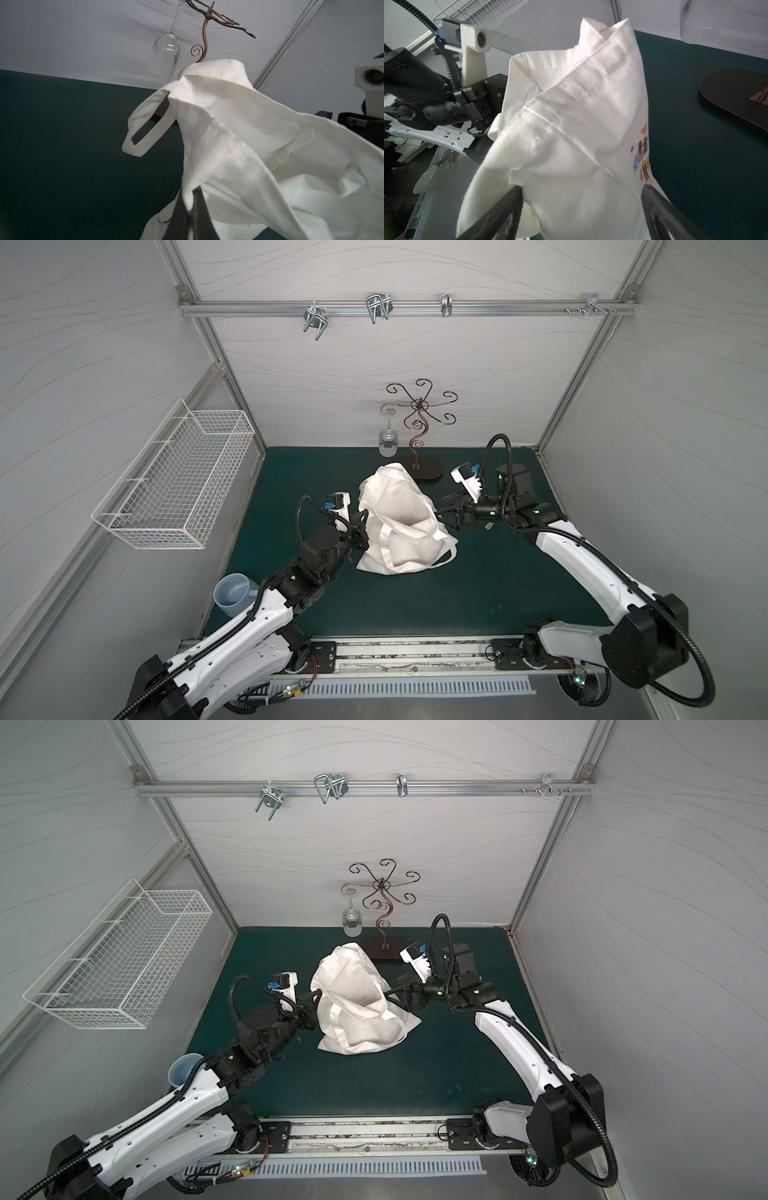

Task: Place the art knife into the pouch
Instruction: Adjust the pouch at the center of the board.

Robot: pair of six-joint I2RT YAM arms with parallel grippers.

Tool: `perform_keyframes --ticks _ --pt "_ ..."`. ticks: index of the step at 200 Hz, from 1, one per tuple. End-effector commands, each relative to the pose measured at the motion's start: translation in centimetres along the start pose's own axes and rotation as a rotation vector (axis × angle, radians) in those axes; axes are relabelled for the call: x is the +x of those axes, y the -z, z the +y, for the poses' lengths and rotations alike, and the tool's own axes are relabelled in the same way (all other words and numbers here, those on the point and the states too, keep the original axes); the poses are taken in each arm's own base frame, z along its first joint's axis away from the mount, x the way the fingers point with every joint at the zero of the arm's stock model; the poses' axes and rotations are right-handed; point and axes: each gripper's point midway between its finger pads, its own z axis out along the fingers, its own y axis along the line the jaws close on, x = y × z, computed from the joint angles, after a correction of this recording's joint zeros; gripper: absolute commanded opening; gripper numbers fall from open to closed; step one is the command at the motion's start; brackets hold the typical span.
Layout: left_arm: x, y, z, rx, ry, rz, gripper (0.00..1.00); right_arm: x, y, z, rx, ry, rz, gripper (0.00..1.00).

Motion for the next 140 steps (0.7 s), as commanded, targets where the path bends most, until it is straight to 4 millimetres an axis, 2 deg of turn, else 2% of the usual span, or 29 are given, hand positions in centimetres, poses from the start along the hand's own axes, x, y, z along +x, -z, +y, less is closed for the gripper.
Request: perform_keyframes --ticks 1,36,70,92,109,121,140 --pt "-1.5 0.2 -0.8 0.02 0.011 -0.039 0.0 -0.3 -1.0 2.4 -0.068 0.107 0.04 0.94" --pt "-1.3 -0.1 -0.7 0.017 0.01 -0.033 0.0 0.5 -2.8 5.3 -0.14 0.175 0.097 0.97" --pt "-1.4 -0.1 -0.6 0.007 0.011 -0.036 0.0 2.3 -5.2 6.7 -0.175 0.2 0.19 0.97" --pt "-1.5 0.0 -0.5 0.003 0.013 -0.04 0.0 3.2 -6.8 6.6 -0.151 0.22 0.233 0.93" --pt "-1.4 0.0 -0.5 0.003 0.013 -0.039 0.0 3.2 -7.7 6.2 -0.129 0.232 0.256 0.88" --pt "-1.4 0.0 -0.5 0.005 0.016 -0.039 0.0 2.9 -7.9 6.0 -0.119 0.238 0.255 0.89" --pt "-1.3 0.0 -0.5 0.006 0.019 -0.037 0.0 2.3 -7.7 5.6 -0.081 0.26 0.251 0.96"
